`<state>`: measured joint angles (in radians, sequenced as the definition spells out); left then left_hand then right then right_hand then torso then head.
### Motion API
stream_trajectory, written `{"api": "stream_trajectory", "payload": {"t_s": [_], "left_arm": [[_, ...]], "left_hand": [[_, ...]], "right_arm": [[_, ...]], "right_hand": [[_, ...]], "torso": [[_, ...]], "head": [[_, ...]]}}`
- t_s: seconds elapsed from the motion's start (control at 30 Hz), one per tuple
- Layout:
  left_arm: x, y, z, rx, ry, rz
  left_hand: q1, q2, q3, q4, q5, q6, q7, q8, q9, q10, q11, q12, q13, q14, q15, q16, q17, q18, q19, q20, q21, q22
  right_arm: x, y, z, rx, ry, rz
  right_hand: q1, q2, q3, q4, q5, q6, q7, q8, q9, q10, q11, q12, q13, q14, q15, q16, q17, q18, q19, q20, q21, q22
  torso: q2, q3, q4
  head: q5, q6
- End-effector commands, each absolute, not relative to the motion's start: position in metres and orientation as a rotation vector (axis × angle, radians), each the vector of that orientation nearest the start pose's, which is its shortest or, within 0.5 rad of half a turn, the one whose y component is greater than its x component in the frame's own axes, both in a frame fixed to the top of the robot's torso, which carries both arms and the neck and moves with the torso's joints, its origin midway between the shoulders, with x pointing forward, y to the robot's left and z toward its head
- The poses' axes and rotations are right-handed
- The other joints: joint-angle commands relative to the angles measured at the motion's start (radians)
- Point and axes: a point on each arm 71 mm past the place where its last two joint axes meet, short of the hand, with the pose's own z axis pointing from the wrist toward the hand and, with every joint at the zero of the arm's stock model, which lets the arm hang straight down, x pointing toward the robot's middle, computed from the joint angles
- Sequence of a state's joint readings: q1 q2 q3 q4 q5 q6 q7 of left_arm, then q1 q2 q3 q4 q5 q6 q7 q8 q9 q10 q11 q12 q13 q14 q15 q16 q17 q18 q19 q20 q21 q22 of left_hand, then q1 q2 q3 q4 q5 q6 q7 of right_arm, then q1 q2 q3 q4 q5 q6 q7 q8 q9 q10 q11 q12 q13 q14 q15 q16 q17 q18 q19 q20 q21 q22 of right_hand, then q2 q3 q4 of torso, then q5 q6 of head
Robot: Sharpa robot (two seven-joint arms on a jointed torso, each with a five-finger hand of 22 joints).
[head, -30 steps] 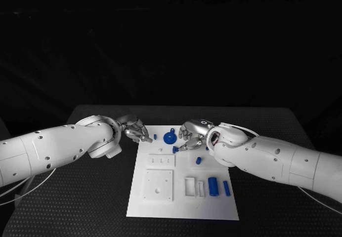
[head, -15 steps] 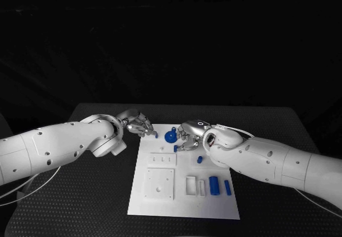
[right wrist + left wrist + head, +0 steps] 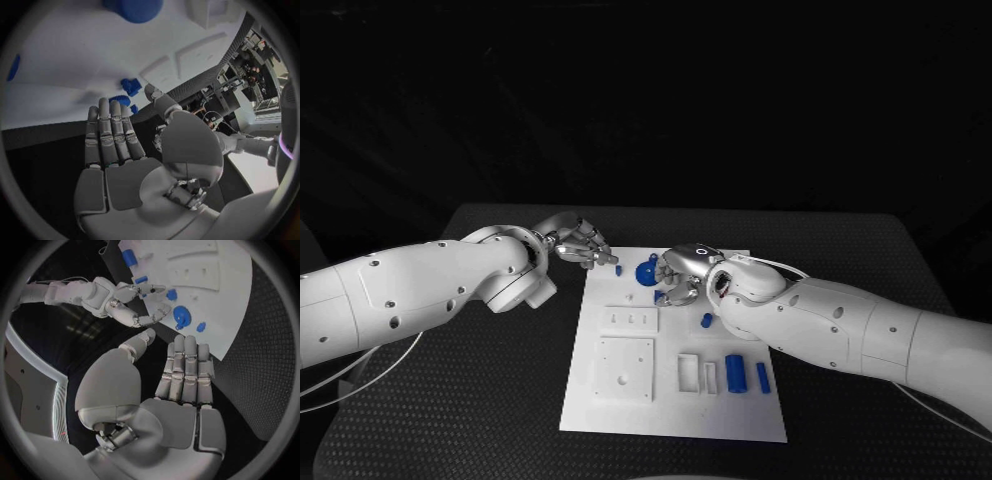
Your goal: Assemble the parts on the task board
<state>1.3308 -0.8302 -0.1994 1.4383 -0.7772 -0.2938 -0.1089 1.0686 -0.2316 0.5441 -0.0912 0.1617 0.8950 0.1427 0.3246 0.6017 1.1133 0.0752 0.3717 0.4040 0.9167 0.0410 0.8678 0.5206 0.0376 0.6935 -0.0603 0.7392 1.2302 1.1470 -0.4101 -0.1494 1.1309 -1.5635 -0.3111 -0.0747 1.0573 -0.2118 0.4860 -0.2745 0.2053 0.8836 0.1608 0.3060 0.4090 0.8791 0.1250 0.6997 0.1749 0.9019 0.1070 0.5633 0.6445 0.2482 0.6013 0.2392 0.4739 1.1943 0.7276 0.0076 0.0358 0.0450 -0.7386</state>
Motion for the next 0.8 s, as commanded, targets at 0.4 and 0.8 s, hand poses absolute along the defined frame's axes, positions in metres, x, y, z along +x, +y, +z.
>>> {"api": "stream_trajectory", "payload": {"t_s": [0.4, 0.8], "left_arm": [[0.506, 0.2299, -0.1876, -0.523, 1.813, -0.863], [0.5063, 0.2306, -0.1879, -0.529, 1.817, -0.861]], "left_hand": [[0.005, 0.015, -0.002, -0.007, 0.011, 0.004, 0.0, 0.01, -0.002, 0.013, -0.002, -0.006, -0.001, 0.01, -0.001, -0.006, 0.005, 0.001, 0.005, 0.002, -0.008, 0.002], [0.002, 0.02, -0.004, -0.005, 0.012, 0.003, 0.0, 0.01, -0.003, 0.013, -0.002, -0.007, -0.001, 0.01, -0.001, -0.009, 0.007, 0.0, 0.004, 0.002, -0.01, 0.003]], "right_arm": [[0.5077, -0.0778, -0.2691, -0.414, 1.746, 0.631], [0.5062, -0.0766, -0.2706, -0.427, 1.762, 0.636]], "right_hand": [[0.005, 0.014, 0.026, 0.01, -0.013, 0.018, -0.005, 0.008, -0.003, -0.007, 0.001, 0.01, -0.001, -0.005, 0.0, -0.007, 0.005, 0.006, -0.004, 0.003, -0.009, 0.005], [0.016, 0.032, 0.119, 0.042, -0.084, 0.058, -0.016, 0.019, -0.009, -0.003, -0.002, 0.022, -0.004, 0.002, -0.004, -0.007, 0.015, 0.011, 0.003, 0.006, -0.015, 0.019]], "torso": [[0.007, -0.004, 0.0035], [0.006, -0.0037, 0.0024]], "head": [[0.0, -0.003], [0.003, -0.008]]}}
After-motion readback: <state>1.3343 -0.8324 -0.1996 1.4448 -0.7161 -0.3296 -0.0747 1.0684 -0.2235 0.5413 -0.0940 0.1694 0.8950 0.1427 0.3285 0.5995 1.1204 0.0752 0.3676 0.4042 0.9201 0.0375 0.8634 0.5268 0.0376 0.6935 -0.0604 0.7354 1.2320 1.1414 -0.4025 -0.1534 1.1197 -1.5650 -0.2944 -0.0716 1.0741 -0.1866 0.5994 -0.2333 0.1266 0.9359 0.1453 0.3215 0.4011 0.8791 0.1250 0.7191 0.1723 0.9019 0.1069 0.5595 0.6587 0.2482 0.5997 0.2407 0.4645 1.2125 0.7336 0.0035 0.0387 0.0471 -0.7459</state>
